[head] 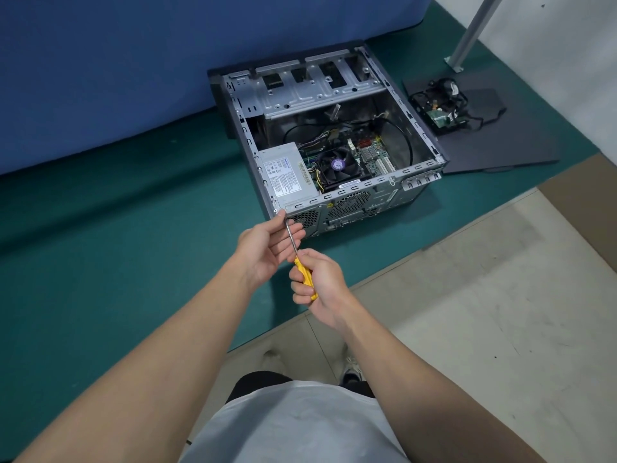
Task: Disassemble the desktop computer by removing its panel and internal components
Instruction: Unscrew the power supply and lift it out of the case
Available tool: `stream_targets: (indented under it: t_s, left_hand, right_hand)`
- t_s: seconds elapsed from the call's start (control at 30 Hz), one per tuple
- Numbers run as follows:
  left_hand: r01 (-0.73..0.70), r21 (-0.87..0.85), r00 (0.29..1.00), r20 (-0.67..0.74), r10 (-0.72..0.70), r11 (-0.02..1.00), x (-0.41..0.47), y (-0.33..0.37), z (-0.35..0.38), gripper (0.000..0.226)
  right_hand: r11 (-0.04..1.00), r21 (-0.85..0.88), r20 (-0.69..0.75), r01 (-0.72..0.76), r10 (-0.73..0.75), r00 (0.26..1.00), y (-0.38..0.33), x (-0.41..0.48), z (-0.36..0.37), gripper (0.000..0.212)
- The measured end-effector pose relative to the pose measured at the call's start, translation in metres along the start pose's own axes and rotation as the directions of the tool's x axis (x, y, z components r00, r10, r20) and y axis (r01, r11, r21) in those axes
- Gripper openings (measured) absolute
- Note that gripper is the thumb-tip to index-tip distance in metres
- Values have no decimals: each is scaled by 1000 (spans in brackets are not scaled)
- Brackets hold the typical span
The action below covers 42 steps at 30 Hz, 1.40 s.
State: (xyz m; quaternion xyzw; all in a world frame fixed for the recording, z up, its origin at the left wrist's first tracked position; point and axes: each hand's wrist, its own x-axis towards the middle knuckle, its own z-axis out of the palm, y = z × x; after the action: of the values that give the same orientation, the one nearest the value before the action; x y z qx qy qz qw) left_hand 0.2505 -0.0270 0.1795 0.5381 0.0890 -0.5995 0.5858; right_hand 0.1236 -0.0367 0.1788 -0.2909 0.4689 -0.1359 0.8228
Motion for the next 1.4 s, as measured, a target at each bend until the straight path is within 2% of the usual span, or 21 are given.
stream_targets:
  t_s: [0.1, 0.17, 0.33, 0.47, 0.6, 0.67, 0.8, 0.97, 1.0, 1.03, 1.1, 1.13, 1.17, 1.3, 1.33, 1.37, 1.4]
  left_hand:
    - [0, 8, 1000, 3, 0, 1000, 1, 1, -1, 38]
    - [-4, 8, 1000, 1, 4, 1000, 1, 1, -1, 39]
    - [-20, 19, 1000, -2, 20, 1000, 1, 2, -1, 41]
    - [-17, 43, 1000, -7, 18, 999, -2, 3, 1, 41]
    - [-18, 47, 1000, -22, 19, 999, -4, 3, 3, 41]
    - [-19, 37, 999, -27, 20, 999, -4, 3, 3, 42]
    - [-20, 20, 999, -32, 21, 1000, -4, 3, 4, 43]
    - [-18, 34, 999, -39, 19, 999, -5, 1, 5, 38]
    - [-23, 33, 999, -43, 25, 999, -5, 1, 5, 36]
    - [-30, 28, 998, -47, 31, 999, -5, 0, 5, 34]
    - [-43, 10, 998, -53, 44, 999, -6, -1, 6, 29]
    - [-50, 6, 997, -59, 50, 999, -6, -1, 7, 26]
    - [-59, 8, 996, -68, 60, 998, -6, -2, 8, 24]
    - [-126, 57, 982, -132, 133, 990, -6, -7, 13, 8]
    - [-138, 64, 978, -149, 146, 988, -6, -8, 15, 6]
    - [-145, 71, 974, -165, 155, 987, -5, -9, 16, 5]
    - [-152, 75, 970, -178, 163, 986, -4, -9, 18, 5]
  right_hand:
    - [998, 66, 32, -23, 21, 999, 1, 3, -1, 20]
    - [982, 173, 81, -71, 58, 995, 3, 4, -2, 18]
    - [839, 454, 305, -299, 169, 937, 6, 8, -8, 23]
    - [757, 532, 430, -379, 145, 891, 6, 11, -10, 16]
    - [748, 550, 424, -371, 133, 896, 7, 12, -9, 14]
    - [810, 500, 353, -305, 130, 926, 4, 10, -8, 15]
    - [953, 294, 91, -76, 51, 995, 1, 7, 1, 28]
    - [994, -27, -119, 110, -112, 987, 8, 6, 20, 33]
    - [978, -155, -145, 142, -165, 976, 9, 6, 21, 34]
    - [919, -352, -162, 176, -245, 956, 9, 5, 20, 35]
    - [664, -720, -121, 201, -406, 906, 9, 5, 17, 35]
    - [559, -808, -99, 187, -441, 892, 10, 5, 15, 32]
    - [507, -845, -90, 172, -451, 888, 11, 5, 14, 30]
    - [425, -895, -85, 136, -462, 883, 13, 8, 12, 30]
    - [455, -880, -98, 137, -456, 885, 11, 8, 13, 30]
    - [550, -823, -127, 144, -425, 896, 8, 8, 13, 30]
    - [708, -692, -161, 144, -345, 925, 5, 7, 12, 31]
